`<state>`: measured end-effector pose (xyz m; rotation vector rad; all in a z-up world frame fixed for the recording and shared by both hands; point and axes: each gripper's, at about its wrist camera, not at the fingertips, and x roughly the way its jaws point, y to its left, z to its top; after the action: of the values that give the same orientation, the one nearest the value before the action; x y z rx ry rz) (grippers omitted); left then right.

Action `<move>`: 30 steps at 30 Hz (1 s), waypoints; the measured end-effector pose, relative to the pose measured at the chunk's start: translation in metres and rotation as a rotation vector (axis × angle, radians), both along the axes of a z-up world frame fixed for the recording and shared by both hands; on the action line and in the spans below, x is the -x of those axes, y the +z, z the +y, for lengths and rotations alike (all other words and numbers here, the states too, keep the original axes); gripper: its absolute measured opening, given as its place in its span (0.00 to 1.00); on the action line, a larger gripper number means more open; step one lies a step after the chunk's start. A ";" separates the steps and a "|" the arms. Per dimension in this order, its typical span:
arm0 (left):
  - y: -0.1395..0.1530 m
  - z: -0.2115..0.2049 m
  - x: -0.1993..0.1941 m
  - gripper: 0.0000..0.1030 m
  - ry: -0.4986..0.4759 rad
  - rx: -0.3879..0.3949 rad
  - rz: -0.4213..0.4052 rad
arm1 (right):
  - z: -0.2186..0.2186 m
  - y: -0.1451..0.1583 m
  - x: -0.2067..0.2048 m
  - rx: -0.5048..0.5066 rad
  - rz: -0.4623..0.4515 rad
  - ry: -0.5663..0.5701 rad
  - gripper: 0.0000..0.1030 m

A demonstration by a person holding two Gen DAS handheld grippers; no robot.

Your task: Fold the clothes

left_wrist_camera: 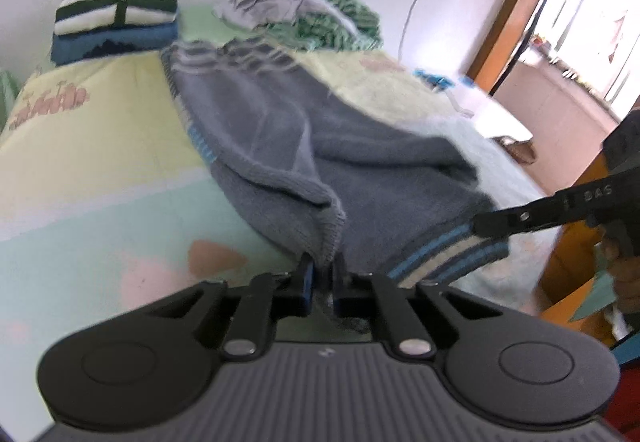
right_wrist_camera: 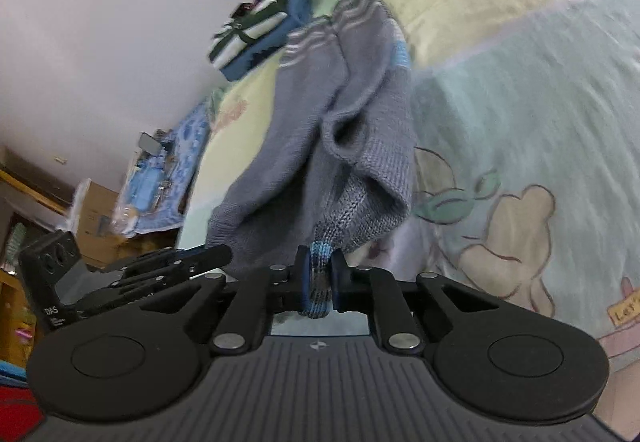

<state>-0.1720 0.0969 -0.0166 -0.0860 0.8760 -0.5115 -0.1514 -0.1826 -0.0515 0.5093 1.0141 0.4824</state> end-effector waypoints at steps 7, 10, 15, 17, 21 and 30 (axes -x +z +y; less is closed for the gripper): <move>-0.009 0.007 0.007 0.15 -0.004 -0.099 0.014 | -0.002 -0.007 0.006 0.182 -0.004 0.041 0.36; 0.013 0.014 0.014 0.14 -0.017 -0.129 -0.047 | -0.004 0.022 0.009 0.290 -0.161 0.048 0.36; 0.036 -0.019 -0.009 0.33 -0.106 -0.062 -0.175 | 0.018 0.019 -0.025 0.326 -0.302 0.109 0.26; 0.022 -0.035 -0.023 0.33 -0.119 -0.089 -0.157 | 0.029 0.006 -0.039 0.344 -0.310 0.152 0.20; -0.017 -0.035 -0.035 0.31 -0.082 -0.128 -0.025 | 0.024 -0.015 -0.060 0.323 -0.211 0.183 0.14; 0.022 -0.030 -0.079 0.62 0.006 -0.055 -0.062 | 0.003 0.018 -0.133 0.118 -0.192 0.282 0.17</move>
<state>-0.0926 0.0672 0.0059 -0.0227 0.8285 -0.4819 -0.0185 -0.1794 -0.0333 0.2089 0.9264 0.7040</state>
